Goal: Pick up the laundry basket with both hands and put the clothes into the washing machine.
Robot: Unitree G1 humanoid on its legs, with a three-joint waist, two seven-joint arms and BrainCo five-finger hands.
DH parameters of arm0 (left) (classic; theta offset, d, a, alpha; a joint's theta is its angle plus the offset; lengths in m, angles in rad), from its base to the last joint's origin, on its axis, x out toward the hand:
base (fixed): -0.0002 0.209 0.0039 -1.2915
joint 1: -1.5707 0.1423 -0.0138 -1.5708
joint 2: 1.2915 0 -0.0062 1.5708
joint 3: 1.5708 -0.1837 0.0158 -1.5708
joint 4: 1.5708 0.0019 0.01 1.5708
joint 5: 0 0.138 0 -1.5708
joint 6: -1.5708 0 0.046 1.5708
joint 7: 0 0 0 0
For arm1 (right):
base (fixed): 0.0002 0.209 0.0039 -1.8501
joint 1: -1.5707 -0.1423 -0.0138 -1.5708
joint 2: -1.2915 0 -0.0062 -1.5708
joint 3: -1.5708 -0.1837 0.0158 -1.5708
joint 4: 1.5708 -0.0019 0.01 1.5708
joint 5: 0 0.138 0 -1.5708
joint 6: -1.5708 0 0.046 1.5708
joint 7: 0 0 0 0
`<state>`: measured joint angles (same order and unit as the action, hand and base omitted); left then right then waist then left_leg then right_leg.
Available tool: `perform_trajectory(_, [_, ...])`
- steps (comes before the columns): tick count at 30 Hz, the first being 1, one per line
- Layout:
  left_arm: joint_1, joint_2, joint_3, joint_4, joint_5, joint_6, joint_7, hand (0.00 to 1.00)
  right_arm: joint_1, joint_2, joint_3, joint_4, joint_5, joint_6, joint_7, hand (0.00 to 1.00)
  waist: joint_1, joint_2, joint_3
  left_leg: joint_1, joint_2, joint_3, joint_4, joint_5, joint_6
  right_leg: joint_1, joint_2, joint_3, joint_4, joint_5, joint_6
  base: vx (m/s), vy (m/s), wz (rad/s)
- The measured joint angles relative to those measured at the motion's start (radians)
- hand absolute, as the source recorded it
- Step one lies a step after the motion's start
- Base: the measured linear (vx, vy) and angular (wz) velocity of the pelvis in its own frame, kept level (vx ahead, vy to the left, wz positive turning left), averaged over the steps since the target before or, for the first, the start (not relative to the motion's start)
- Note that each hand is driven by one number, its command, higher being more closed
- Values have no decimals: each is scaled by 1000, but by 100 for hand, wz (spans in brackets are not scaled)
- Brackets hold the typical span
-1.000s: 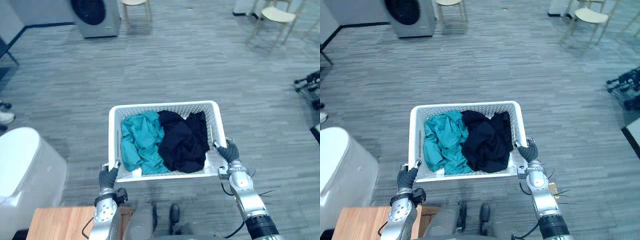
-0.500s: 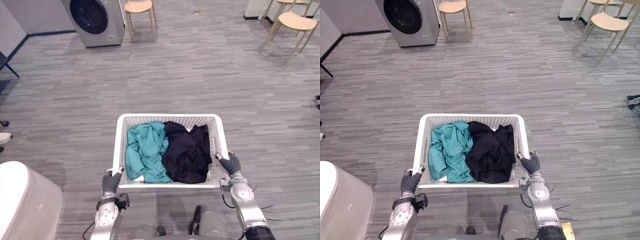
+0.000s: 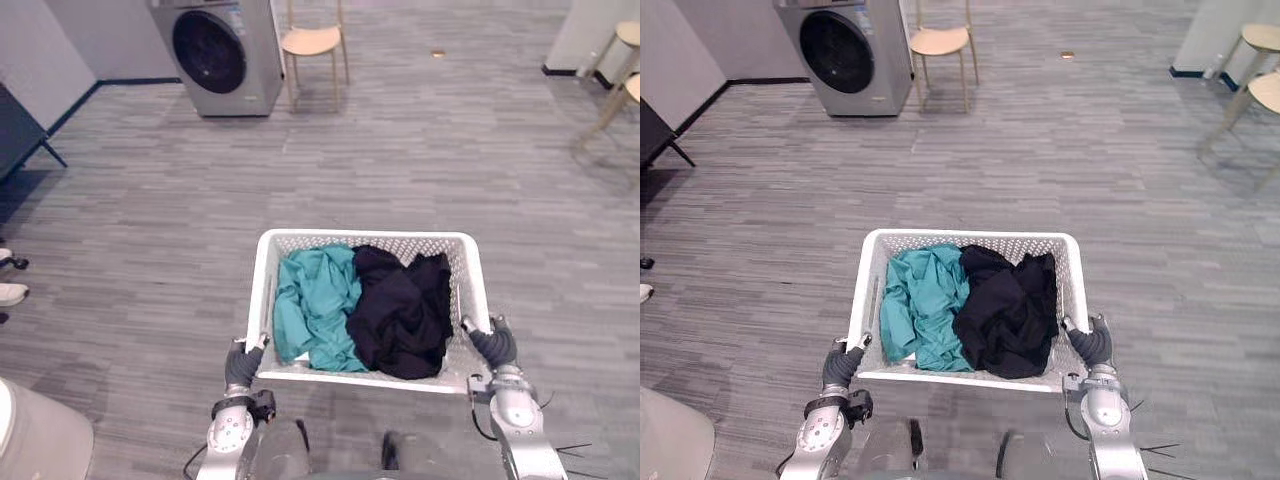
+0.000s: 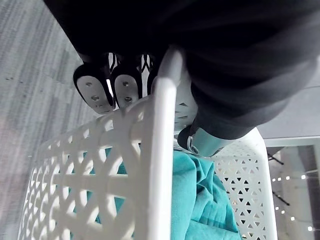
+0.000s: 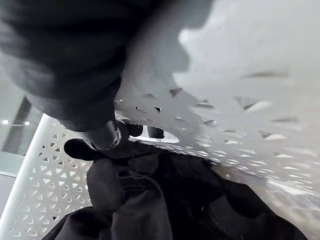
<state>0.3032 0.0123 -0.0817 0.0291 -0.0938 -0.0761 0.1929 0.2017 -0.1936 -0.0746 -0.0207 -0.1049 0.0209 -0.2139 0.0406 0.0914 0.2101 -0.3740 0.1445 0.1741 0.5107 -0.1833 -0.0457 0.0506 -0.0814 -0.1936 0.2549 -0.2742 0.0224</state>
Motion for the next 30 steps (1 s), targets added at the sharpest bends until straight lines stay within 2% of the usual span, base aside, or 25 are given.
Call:
perform_trajectory(1, [1,2,1,0,1,2,-1,100,-25,4,-4,38,0,-2,1,100,15,-4,1,-1,-33,-30,-188,124,-35,46,-8,7,-44,-10,16,446,160,-21])
perform_trajectory(2, [-1,4,0,0,9,7,-1,100,-42,2,-3,78,0,-2,0,100,33,-20,-4,9,-54,-26,-221,227,-21,86,-19,25,-97,-14,33,711,248,-11])
perform_trajectory(3, [-19,14,4,0,13,15,2,100,-66,13,-4,111,-1,-3,-1,100,29,-42,-12,-4,-88,-20,-159,204,80,105,-57,25,-112,-4,76,651,221,2])
perform_trajectory(4, [-26,9,7,0,16,24,4,100,-78,10,-7,126,-1,-2,0,100,24,-44,-12,-31,-84,-9,-91,179,129,106,-64,38,-101,1,86,655,248,10])
perform_trajectory(6, [-27,18,4,27,20,36,4,100,-79,18,-8,162,-5,-1,6,100,32,-70,-6,-57,-80,43,123,80,111,97,-95,99,64,3,99,675,301,-18])
perform_trajectory(7, [-13,19,-2,33,21,36,3,100,-68,25,-7,161,-8,-1,14,100,28,-73,-9,11,-91,54,82,7,116,40,-117,118,246,14,123,724,329,-26])
perform_trajectory(8, [-11,33,-11,34,23,35,2,100,-62,25,-10,163,-14,-3,20,100,19,-80,-7,85,-116,51,32,-74,163,-43,-151,124,461,64,144,598,248,-6])
perform_trajectory(9, [-25,64,-13,43,26,38,3,100,-62,54,-13,181,-20,-3,19,100,-2,-121,-8,145,-156,61,10,-98,164,-155,-208,130,718,110,115,621,193,5])
perform_trajectory(11, [-22,80,-14,45,28,47,3,100,-62,61,-7,200,-25,-2,21,100,-28,-116,-5,269,-169,61,-67,-114,168,-258,-213,81,869,82,68,695,129,-7])
perform_trajectory(13, [-22,85,-20,43,28,46,3,100,-55,60,-8,200,-25,-2,21,100,-36,-85,-4,407,-160,56,-188,-113,168,-335,-167,3,827,40,23,645,94,-19])
perform_trajectory(14, [-34,95,-26,43,28,44,3,100,-58,58,-9,197,-24,-5,19,100,-52,-75,-2,477,-156,45,-250,-112,165,-381,-131,-48,731,11,10,626,48,7])
perform_trajectory(16, [-73,112,-35,53,28,44,3,100,-67,56,-19,191,-23,-12,18,100,-74,-60,1,549,-145,29,-307,-127,125,-463,-72,-92,475,22,-1,635,14,20])
perform_trajectory(17, [-102,115,-36,65,28,43,2,100,-71,58,-27,191,-23,-12,17,100,-84,-59,2,596,-143,27,-335,-139,100,-493,-32,-91,209,119,13,526,-23,20])
perform_trajectory(18, [-110,114,-35,67,31,43,2,100,-71,58,-27,191,-23,-12,14,100,-86,-66,1,624,-151,24,-349,-146,88,-494,-18,-88,83,177,17,696,-51,19])
perform_trajectory(19, [-112,115,-36,68,44,43,2,100,-69,57,-26,191,-23,-12,11,100,-90,-83,-1,695,-171,16,-373,-167,51,-506,-3,-75,-67,261,3,743,-83,15])
perform_trajectory(20, [-99,116,-39,79,51,43,2,100,-62,47,-24,192,-24,-12,13,100,-93,-83,-10,768,-178,-3,-374,-187,18,-503,10,-46,-74,402,-92,776,-87,7])
perform_trajectory(21, [-99,101,-44,95,52,44,2,100,-59,44,-27,193,-24,-11,13,100,-95,-56,-22,784,-158,-8,-366,-188,16,-507,18,-41,-42,467,-107,827,-102,-5])
perform_trajectory(22, [-102,71,-40,106,53,45,2,100,-63,28,-33,193,-24,-7,16,100,-93,-5,-34,772,-111,-22,-298,-171,-10,-526,48,-48,48,455,-122,836,-117,-12])
perform_trajectory(23, [-114,67,-37,111,61,44,2,100,-66,30,-38,193,-24,-4,20,100,-90,6,-34,722,-90,-33,-157,-110,-52,-538,49,-57,148,372,-120,972,-174,-7])
perform_trajectory(24, [-116,67,-36,117,67,44,2,100,-64,30,-38,193,-24,-4,21,100,-90,6,-34,686,-78,-37,-59,-50,-62,-528,51,-58,182,332,-127,782,-161,-1])
perform_trajectory(25, [-115,62,-36,131,67,44,2,100,-63,29,-36,193,-24,-3,22,100,-86,10,-31,628,-56,-33,93,80,-70,-487,59,-55,194,285,-124,762,-143,-6])
perform_trajectory(26, [-92,47,-32,138,66,44,2,100,-62,31,-30,191,-24,5,22,100,-78,21,-24,538,5,-33,347,217,-106,-392,83,-53,160,242,-117,829,-121,-4])
perform_trajectory(27, [-76,43,-33,125,59,35,2,100,-50,29,-29,178,-23,7,17,100,-69,25,-14,399,86,-5,653,153,-67,-270,113,-56,114,201,-117,672,-89,-12])
perform_trajectory(29, [-55,47,-33,118,41,21,1,100,-40,27,-24,140,-23,7,17,100,-39,11,-4,296,114,27,749,78,-9,-166,119,-24,63,161,-118,594,-11,-29])
perform_trajectory(30, [-42,48,-33,116,20,15,-4,100,-40,26,-22,114,-23,6,17,100,-23,5,0,209,113,54,709,24,5,-89,117,-4,3,148,-106,688,42,-27])
